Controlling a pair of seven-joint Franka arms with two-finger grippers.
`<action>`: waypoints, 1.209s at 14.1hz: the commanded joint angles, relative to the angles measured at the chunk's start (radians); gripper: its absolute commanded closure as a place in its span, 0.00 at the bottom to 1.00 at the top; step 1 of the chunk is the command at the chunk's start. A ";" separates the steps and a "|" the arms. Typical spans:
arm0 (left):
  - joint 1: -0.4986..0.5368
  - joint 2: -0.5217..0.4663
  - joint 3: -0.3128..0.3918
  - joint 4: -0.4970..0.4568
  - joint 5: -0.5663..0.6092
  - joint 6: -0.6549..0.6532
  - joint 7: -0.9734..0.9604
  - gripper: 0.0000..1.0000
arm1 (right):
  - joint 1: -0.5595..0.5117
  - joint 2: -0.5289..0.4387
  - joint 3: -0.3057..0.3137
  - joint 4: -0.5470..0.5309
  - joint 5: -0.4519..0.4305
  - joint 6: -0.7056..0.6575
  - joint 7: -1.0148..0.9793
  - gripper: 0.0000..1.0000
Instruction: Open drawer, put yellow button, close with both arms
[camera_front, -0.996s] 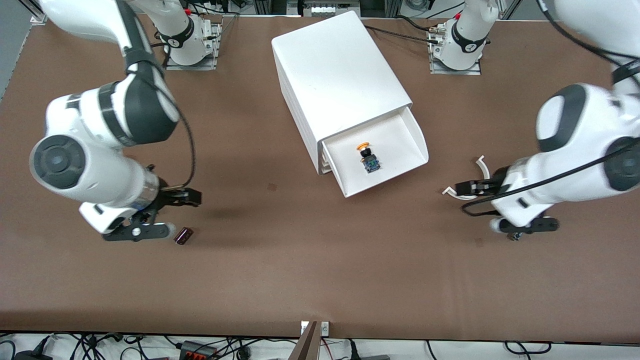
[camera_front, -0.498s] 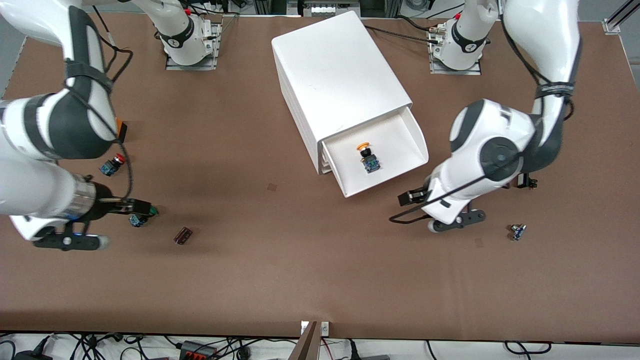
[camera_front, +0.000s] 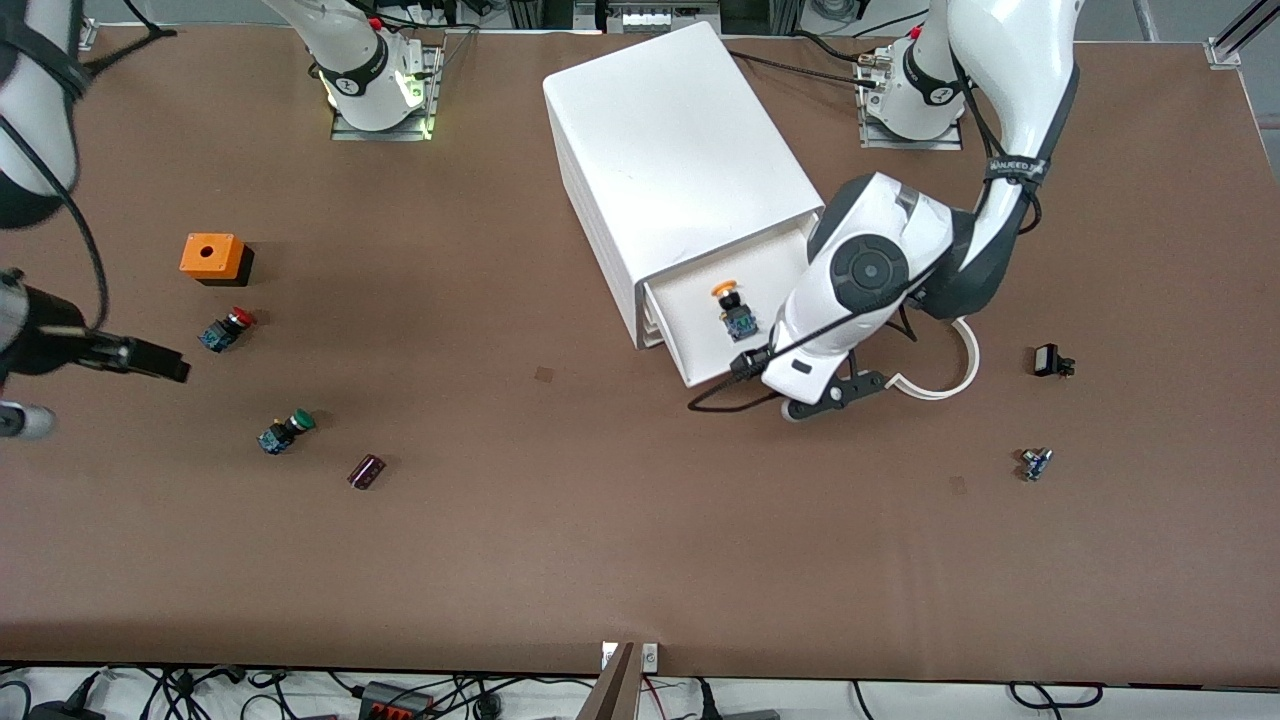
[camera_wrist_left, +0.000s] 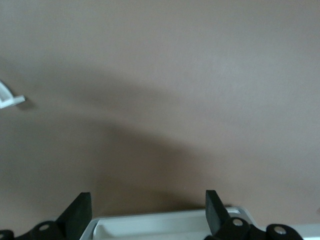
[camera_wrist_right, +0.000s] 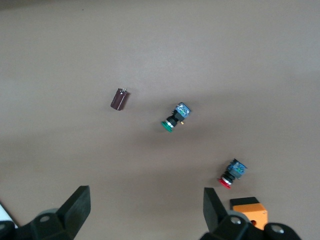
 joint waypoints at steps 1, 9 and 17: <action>0.011 -0.138 -0.054 -0.190 0.015 0.019 -0.021 0.00 | -0.030 -0.127 0.018 -0.141 -0.009 0.017 -0.052 0.00; 0.015 -0.172 -0.146 -0.254 -0.030 0.012 -0.027 0.00 | -0.047 -0.233 0.018 -0.232 -0.033 -0.010 -0.127 0.00; 0.005 -0.168 -0.163 -0.246 -0.030 -0.024 -0.027 0.00 | -0.050 -0.463 0.018 -0.583 -0.036 0.131 -0.141 0.00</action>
